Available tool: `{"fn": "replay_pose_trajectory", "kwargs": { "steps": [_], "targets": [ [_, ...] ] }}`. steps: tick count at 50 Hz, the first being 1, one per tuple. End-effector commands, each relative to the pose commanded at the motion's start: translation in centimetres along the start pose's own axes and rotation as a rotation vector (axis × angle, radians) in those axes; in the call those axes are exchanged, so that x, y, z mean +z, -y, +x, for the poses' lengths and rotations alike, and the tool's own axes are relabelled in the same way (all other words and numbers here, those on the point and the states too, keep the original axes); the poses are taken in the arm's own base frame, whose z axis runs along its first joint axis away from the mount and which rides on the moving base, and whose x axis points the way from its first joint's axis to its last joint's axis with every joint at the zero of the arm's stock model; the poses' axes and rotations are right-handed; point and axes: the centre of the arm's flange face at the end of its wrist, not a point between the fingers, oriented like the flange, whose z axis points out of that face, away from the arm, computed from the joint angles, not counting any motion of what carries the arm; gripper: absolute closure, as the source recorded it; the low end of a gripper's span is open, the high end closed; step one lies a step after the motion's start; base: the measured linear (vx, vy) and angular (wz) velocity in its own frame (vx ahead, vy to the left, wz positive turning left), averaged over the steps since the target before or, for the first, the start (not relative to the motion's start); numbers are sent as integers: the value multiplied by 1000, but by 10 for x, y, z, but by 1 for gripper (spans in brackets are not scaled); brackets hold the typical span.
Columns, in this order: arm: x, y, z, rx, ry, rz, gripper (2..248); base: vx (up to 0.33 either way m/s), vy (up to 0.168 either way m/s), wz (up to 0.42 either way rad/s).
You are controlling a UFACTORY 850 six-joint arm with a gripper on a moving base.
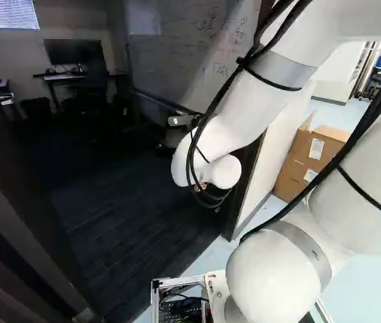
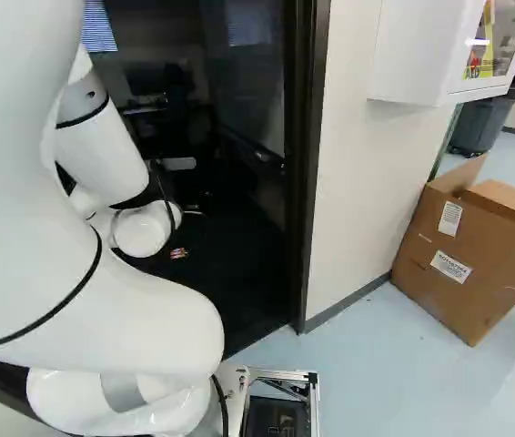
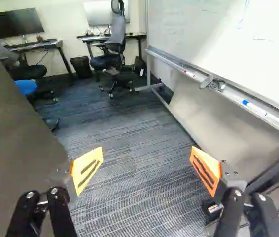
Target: Open the door and move inside
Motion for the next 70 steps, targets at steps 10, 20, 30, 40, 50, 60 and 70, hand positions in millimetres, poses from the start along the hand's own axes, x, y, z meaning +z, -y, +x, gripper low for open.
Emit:
{"fn": "replay_pose_trajectory", "kwargs": {
  "steps": [10, 20, 30, 40, 50, 60, 70],
  "targets": [
    [-4, -13, -1, 13, -3, -36, 3, 0, 0, 0],
    [-5, -25, -1, 27, -6, -75, 3, 0, 0, 0],
    [-6, -38, -1, 41, -8, -114, 3, 0, 0, 0],
    [-6, -51, 0, 55, -10, -153, 3, 0, 0, 0],
    [-6, -63, 1, 68, -12, -192, 3, 0, 0, 0],
    [-6, -75, 2, 81, -13, -228, 3, 0, 0, 0],
    [-5, -78, 2, 85, -14, -237, 3, 0, 0, 0]
  ]
}}
